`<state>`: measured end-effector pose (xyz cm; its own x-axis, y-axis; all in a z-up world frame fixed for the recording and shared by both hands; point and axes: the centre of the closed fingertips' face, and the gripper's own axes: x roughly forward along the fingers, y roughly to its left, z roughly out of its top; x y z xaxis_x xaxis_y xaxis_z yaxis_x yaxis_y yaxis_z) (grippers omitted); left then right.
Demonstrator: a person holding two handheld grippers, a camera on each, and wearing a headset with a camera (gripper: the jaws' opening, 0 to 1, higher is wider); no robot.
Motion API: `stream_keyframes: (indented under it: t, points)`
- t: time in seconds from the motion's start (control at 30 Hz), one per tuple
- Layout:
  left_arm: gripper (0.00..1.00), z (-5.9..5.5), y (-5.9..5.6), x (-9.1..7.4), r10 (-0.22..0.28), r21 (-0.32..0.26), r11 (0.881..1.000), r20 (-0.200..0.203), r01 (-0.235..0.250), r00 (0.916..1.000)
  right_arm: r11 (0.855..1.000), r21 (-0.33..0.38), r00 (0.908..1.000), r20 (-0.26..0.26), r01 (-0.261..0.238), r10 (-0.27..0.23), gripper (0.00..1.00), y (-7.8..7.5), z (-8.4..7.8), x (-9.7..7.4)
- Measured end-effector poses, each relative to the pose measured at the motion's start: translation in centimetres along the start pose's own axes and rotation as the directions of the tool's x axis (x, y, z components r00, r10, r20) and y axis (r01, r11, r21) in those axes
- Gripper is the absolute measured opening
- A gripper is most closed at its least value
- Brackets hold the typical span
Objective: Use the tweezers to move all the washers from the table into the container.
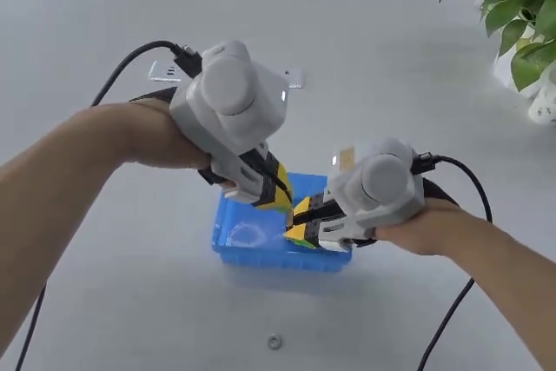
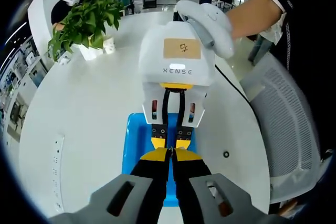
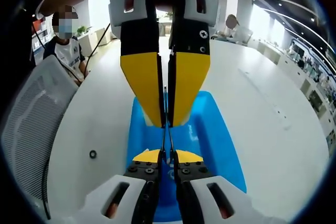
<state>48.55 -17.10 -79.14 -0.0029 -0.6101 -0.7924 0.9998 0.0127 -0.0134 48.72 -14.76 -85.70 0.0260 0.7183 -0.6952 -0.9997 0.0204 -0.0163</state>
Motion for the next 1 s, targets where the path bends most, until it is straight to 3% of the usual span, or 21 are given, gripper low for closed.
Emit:
stream_keyframes:
  t: [0.6, 1.0]
  points:
    - [0.06, -0.05, 0.1, 0.18, 0.002, 0.002, 1.0, -0.005, -0.002, 1.0, 1.0, -0.005, 1.0, -0.002, 0.002, -0.002, 0.11, -0.11, -0.07, 0.17]
    - [0.06, 0.43, -0.09, -0.62, 0.011, 0.009, 1.0, -0.001, -0.011, 0.9999, 1.0, -0.013, 0.9999, 0.006, 0.013, -0.013, 0.11, -0.05, 0.59, -0.46]
